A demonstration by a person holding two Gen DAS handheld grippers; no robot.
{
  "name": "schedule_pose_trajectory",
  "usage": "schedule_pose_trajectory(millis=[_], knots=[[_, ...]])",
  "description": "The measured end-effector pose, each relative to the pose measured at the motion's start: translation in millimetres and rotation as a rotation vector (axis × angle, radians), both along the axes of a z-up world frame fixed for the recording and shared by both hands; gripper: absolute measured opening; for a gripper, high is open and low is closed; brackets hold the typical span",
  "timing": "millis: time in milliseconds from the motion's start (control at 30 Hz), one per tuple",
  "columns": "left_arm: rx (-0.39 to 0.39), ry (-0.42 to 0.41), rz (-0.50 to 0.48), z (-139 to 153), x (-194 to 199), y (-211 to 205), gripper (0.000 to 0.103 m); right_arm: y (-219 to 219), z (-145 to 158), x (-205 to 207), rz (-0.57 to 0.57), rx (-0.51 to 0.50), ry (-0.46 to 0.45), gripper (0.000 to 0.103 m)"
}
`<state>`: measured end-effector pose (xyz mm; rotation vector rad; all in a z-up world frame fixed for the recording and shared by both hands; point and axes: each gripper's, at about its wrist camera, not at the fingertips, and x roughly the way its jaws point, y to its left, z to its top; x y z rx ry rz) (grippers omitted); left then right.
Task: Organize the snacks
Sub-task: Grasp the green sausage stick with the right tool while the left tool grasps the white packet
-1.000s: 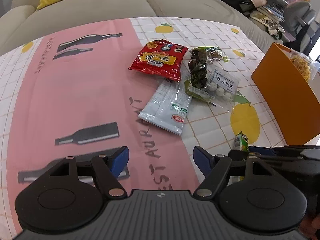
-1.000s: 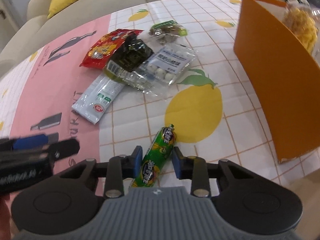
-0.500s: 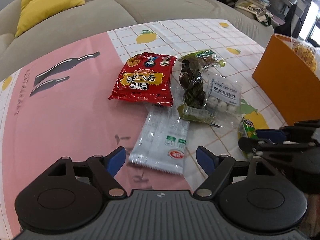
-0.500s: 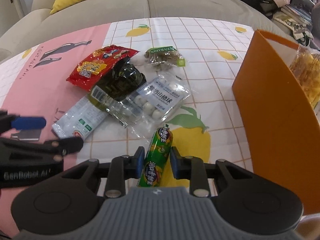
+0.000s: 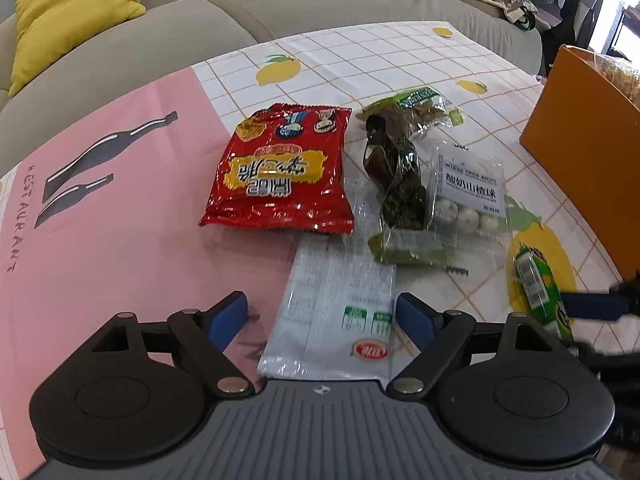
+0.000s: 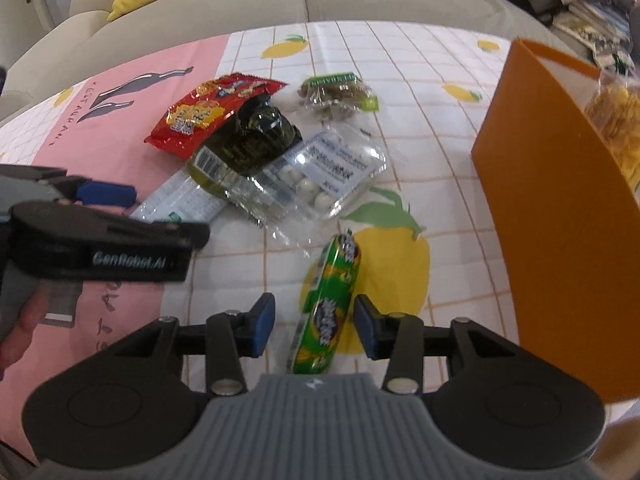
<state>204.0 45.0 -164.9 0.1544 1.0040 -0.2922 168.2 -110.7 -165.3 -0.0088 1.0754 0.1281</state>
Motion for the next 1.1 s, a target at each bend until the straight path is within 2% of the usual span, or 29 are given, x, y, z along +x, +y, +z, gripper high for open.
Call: schedule_pose_trajectory(millis=[67, 167, 233, 433, 833, 1000, 1067, 1100], knots=[[-0.001, -0.004, 0.014, 0, 1, -1, 0.098, 2, 0, -3, 0.002, -0.008, -0.004, 0.042], [-0.018, -0.01, 0.026, 1, -2, -1, 0.085, 5, -1, -5, 0.011, -0.031, -0.013, 0.04], [-0.016, -0.01, 0.033, 3, -5, -2, 0.072, 7, -1, -7, 0.019, -0.057, -0.026, 0.028], [-0.01, 0.046, 0.097, 9, -15, -1, 0.061, 6, 0, -9, 0.027, -0.058, -0.027, 0.025], [-0.035, 0.21, 0.183, 18, -82, 14, 0.06, 5, 2, -27, 0.087, -0.061, 0.011, 0.024], [-0.037, 0.19, 0.178, 18, -94, 17, 0.062, 5, 1, -34, 0.102, -0.072, 0.005, 0.025], [-0.056, 0.172, 0.192, 19, -95, 19, 0.067, 4, 2, -35, 0.1, -0.064, 0.005, 0.026], [-0.067, 0.158, 0.196, 19, -96, 20, 0.071, 3, 2, -35, 0.097, -0.06, 0.007, 0.032]])
